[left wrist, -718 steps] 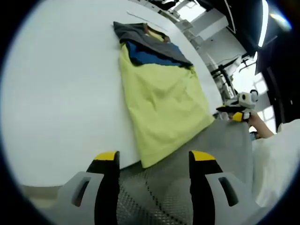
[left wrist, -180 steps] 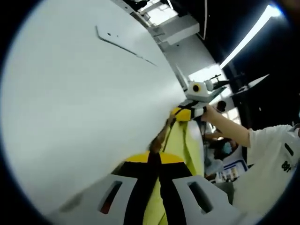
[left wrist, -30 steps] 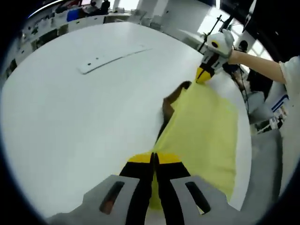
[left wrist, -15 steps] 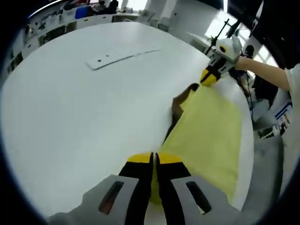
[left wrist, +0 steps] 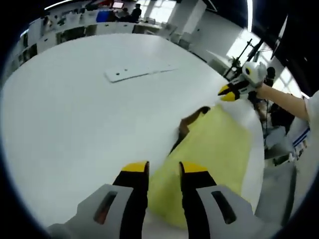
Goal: Fold the garment on the visible template until the final outline fits inside the template.
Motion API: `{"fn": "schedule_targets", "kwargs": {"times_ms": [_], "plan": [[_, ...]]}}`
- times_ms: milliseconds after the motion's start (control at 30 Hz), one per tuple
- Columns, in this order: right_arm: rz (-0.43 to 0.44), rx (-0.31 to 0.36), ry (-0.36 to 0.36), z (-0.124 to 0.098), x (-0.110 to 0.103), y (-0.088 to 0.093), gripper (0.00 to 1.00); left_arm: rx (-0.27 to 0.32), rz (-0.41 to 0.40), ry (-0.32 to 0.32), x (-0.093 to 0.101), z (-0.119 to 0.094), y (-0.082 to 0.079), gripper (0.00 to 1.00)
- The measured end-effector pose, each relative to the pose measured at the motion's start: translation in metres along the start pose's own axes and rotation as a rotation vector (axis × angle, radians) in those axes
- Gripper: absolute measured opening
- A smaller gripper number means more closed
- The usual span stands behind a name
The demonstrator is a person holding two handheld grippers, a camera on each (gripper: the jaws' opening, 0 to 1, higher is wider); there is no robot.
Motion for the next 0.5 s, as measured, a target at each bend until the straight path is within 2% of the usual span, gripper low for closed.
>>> {"fn": "schedule_targets", "kwargs": {"times_ms": [233, 400, 500], "plan": [[0.087, 0.018, 0.017, -0.016, -0.019, 0.006, 0.24, 0.026, 0.009, -0.025, 0.007, -0.012, 0.003, 0.34], [0.137, 0.029, 0.018, -0.028, -0.035, 0.008, 0.28, 0.040, 0.005, -0.027, 0.014, -0.022, 0.005, 0.38], [0.172, 0.057, 0.017, -0.034, -0.042, 0.006, 0.30, 0.048, 0.007, -0.032, 0.020, -0.029, 0.007, 0.40]]}}
Point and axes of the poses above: the point that each gripper's makers call its tool centre point, and the gripper's own axes: z roughly forward along the fingers, x roughly to its right, y roughly out of its underside, the point moved 3 cm from there along -z, roughly backward along the fingers, and after that the axes turned 9 degrees about x, right-handed, at the moved point
